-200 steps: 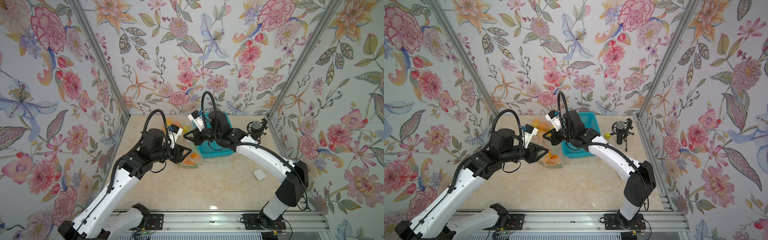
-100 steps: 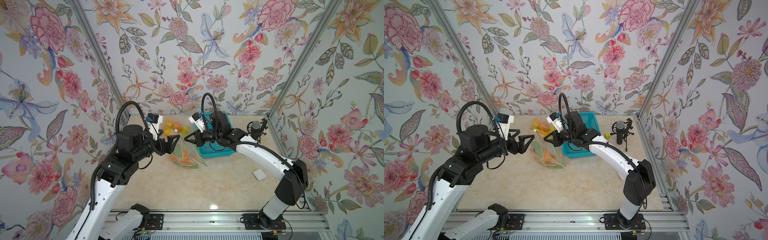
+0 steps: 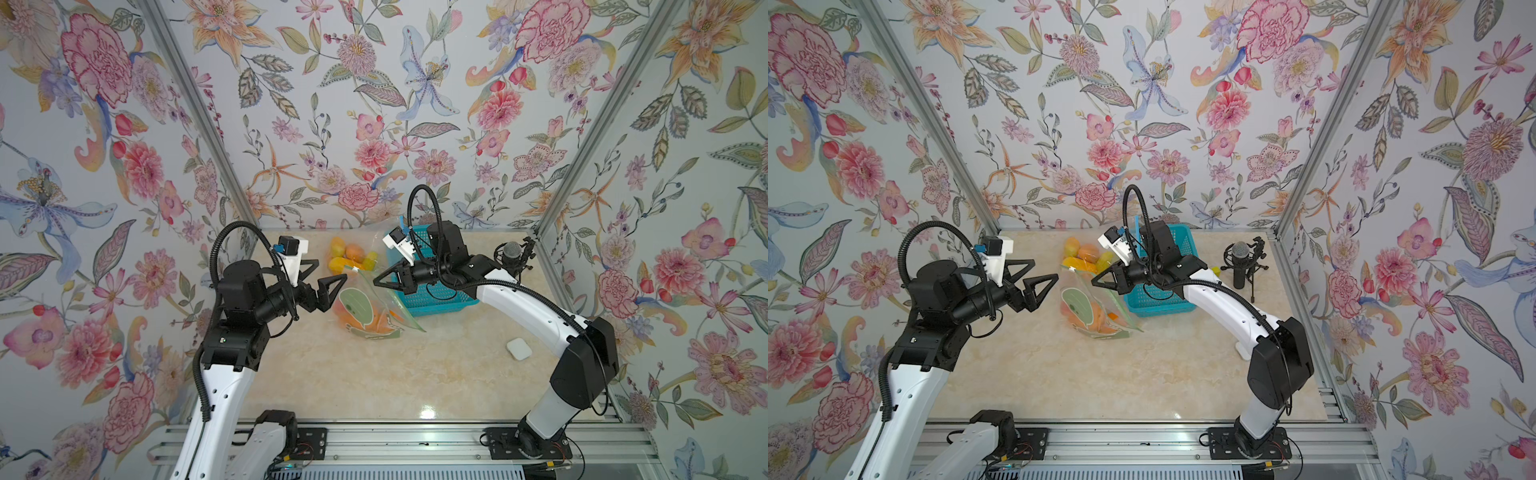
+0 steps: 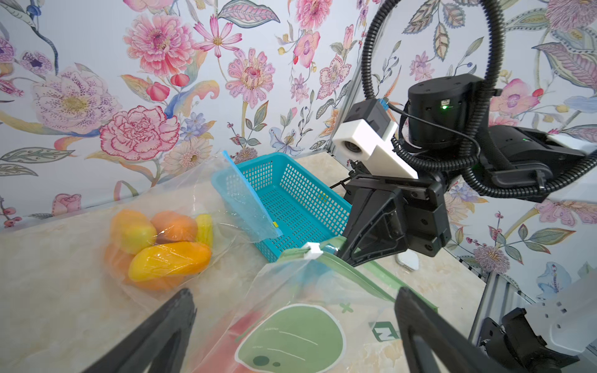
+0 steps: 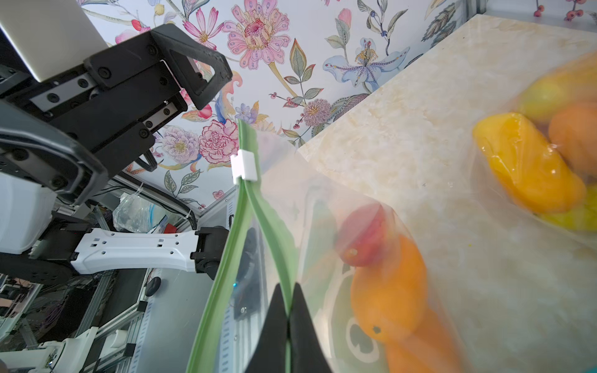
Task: Place the mango in a zip-top bag and seal the zipper
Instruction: Adjust the zipper food storage bag at the center of the board.
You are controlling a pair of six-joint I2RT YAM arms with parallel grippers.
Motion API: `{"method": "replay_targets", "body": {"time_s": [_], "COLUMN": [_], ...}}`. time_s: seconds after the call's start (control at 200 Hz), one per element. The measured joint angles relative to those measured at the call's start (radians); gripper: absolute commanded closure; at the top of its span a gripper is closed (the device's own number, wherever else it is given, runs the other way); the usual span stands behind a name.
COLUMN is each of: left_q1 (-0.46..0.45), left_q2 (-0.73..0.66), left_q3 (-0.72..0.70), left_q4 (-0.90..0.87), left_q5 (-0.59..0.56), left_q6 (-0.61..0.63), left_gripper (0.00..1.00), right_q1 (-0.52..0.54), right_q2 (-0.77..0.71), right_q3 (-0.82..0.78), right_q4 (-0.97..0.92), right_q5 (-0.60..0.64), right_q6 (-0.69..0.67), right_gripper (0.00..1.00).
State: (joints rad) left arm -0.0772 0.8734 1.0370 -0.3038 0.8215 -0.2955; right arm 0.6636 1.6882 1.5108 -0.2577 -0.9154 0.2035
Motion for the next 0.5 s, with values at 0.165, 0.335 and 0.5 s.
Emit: {"method": "replay_targets", "body": {"time_s": [0.165,0.335,0.5], "left_q1": [0.001,0.001,0.001], "left_q2": [0.019,0.031,0.045], "left_q3": [-0.05,-0.099,-0.144], "left_q4": [0.082,0.119,0.145], "left_q5": [0.142,0.197,0.22], "left_q6": [-0.011,-0.023,-0.038], "left_gripper": [0.02,0.1,0.19], "right_q1": [-0.007,-0.007,-0.007], "right_q2": [0.0,0.0,0.0], "right_q3": [-0.022,-0.029,-0.034], "right_q4": [-0.001,0.0,0.0], "right_q5": [-0.074,-0.134,-0.17], "right_q6": [-0.018,-0.034,-0.048], "right_gripper": [1.0,1.0,1.0]}}
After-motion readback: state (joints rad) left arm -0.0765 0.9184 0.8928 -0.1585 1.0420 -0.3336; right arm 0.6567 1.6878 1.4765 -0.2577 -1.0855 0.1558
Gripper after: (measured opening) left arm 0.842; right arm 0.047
